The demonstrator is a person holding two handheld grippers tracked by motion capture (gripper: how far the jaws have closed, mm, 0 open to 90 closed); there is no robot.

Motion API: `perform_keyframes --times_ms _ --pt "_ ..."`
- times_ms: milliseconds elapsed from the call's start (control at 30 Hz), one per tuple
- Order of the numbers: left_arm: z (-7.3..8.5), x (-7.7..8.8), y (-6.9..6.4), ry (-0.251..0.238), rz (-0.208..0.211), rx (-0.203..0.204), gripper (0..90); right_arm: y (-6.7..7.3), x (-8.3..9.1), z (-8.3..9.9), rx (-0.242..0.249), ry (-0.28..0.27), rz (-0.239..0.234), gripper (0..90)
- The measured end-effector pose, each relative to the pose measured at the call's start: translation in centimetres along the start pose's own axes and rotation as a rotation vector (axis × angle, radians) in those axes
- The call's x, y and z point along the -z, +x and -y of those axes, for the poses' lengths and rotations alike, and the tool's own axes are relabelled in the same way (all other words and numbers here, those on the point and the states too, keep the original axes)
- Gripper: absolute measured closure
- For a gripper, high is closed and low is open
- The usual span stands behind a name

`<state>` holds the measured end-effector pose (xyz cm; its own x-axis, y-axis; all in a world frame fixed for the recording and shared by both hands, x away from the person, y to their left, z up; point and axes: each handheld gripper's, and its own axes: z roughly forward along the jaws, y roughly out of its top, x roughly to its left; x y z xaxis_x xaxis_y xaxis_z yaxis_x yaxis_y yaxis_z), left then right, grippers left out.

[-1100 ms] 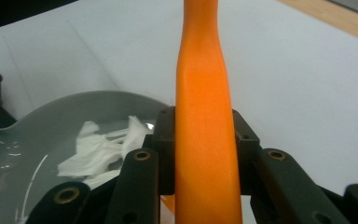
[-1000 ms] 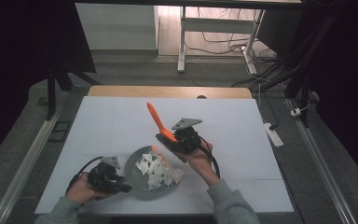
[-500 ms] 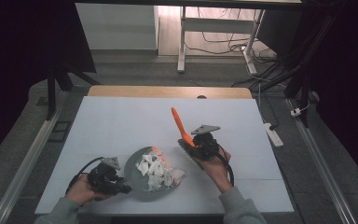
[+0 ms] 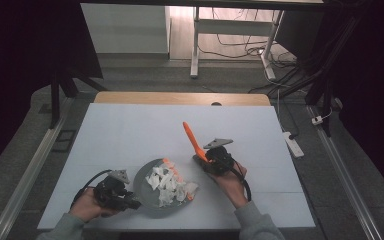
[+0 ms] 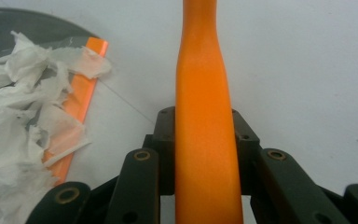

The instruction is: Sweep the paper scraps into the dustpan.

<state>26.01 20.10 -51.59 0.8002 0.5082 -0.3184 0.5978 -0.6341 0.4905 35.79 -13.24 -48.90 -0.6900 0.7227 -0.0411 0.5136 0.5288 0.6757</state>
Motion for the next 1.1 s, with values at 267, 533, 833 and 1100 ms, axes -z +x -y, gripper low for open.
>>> perform_keyframes --times_ms 267,533,833,1100 --pt "0.0 -0.1 -0.3 0.001 0.003 0.003 61.6 1.2 -0.1 0.0 0.009 0.005 0.005 70.5" --pt "-0.1 -0.2 -0.4 -0.002 -0.001 0.006 61.6 2.5 -0.3 -0.1 0.009 0.004 -0.035 70.5" --pt "-0.2 -0.3 -0.5 -0.002 -0.001 0.008 61.6 4.5 -0.6 -0.4 0.001 0.008 -0.059 70.6" --pt "-0.3 -0.4 -0.6 -0.002 -0.001 0.008 61.6 5.9 -0.7 -0.7 0.003 -0.01 -0.109 70.6"
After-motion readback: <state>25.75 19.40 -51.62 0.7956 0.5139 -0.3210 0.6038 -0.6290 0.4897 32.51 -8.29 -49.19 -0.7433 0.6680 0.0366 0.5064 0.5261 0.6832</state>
